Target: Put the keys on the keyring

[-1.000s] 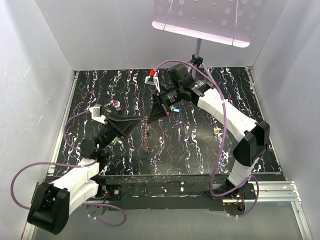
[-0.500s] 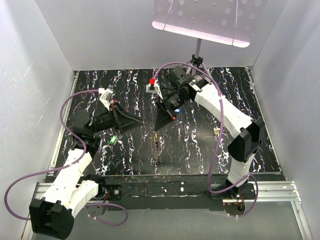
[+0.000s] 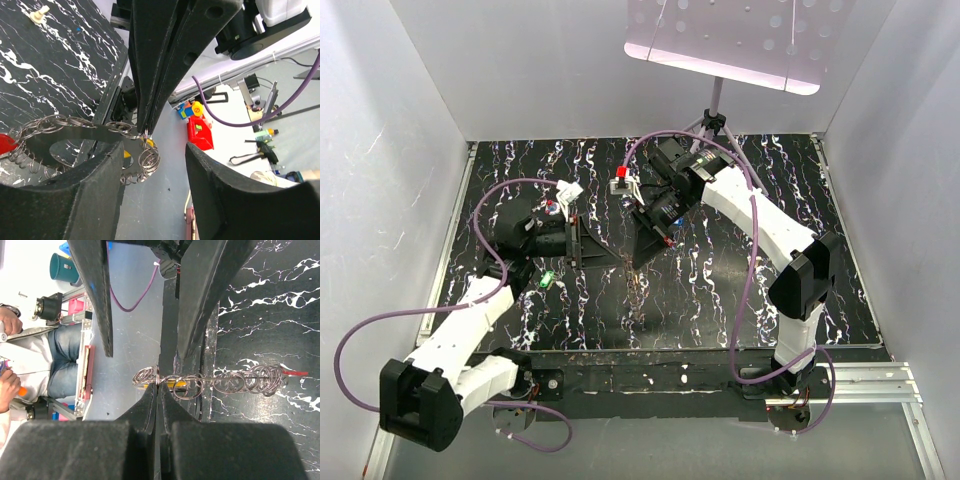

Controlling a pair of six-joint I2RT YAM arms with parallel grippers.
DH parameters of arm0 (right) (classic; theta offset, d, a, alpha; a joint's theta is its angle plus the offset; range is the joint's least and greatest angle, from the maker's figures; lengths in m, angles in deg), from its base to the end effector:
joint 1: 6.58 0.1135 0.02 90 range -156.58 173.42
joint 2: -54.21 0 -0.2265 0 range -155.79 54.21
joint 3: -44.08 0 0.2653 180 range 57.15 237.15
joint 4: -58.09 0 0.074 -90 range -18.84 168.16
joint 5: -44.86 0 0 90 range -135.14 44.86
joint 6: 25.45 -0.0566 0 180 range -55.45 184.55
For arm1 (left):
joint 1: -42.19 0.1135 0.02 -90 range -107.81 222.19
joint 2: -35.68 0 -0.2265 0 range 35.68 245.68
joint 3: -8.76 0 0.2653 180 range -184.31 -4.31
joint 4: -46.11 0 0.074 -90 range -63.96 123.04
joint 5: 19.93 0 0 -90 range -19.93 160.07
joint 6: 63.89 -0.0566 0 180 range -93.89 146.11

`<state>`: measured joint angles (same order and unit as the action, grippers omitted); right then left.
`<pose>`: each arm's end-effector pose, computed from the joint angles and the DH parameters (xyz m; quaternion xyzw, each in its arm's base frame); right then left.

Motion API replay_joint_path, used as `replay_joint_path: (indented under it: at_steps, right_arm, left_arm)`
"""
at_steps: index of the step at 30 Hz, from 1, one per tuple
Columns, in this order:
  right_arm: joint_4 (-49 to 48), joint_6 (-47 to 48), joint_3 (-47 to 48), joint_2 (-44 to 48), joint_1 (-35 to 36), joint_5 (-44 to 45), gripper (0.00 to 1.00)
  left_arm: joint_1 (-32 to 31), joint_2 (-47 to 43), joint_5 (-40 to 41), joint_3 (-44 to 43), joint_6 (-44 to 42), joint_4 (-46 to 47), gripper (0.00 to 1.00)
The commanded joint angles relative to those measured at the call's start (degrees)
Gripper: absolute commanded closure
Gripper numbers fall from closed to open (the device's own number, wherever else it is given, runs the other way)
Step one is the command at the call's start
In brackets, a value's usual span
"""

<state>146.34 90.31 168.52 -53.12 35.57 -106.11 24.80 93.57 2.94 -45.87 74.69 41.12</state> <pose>0.2439 0.2876 0.3118 -0.5438 0.6587 0.5155 0.0684 0.2320 -0.1273 0.2765 0.1791 0.7041 -0.6475 0.2298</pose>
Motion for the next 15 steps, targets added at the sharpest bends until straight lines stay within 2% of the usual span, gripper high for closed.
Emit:
replay_joint_path:
  at_steps: [1,7,15]
  right_arm:
    - [1.6,0.9,2.9,0.2,0.6,-3.3,0.99]
    - [1.6,0.8,2.7,0.1,0.6,-3.0,0.99]
    - [1.4,0.5,2.7,0.0,0.7,-2.9,0.99]
  left_arm:
    - [-2.3,1.5,0.2,-3.3,-3.0,-2.3,0.52]
    - [-4.1,3.8,-0.1,-4.6,-3.5,-2.7,0.66]
    - [-5.1,5.4,-1.0,-5.2,-4.6,-4.9,0.76]
